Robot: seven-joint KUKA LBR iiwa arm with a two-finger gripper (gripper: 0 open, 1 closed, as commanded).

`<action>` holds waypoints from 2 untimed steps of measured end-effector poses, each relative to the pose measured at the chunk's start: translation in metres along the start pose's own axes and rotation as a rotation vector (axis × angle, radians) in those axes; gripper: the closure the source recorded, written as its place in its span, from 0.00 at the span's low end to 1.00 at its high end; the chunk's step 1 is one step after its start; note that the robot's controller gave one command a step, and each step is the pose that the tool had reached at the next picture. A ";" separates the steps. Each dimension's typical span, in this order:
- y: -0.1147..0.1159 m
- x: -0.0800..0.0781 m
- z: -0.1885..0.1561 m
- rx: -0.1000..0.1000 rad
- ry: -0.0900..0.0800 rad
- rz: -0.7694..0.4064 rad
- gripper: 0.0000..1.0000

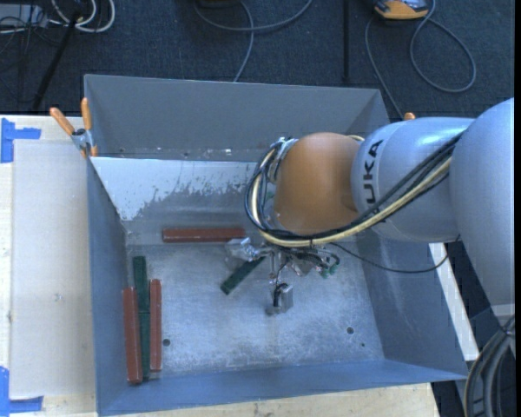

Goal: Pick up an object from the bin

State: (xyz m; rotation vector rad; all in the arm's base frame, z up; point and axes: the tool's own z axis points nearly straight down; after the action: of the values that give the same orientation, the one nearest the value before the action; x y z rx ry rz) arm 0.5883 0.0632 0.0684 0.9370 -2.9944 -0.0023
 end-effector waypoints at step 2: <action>0.000 -0.001 -0.001 0.001 -0.004 0.004 1.00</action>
Offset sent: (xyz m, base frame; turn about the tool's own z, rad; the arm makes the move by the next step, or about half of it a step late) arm 0.0000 0.0000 0.0000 0.0000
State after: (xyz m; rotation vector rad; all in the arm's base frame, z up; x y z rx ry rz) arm 0.5889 0.0636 0.0690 0.9320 -3.0005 -0.0026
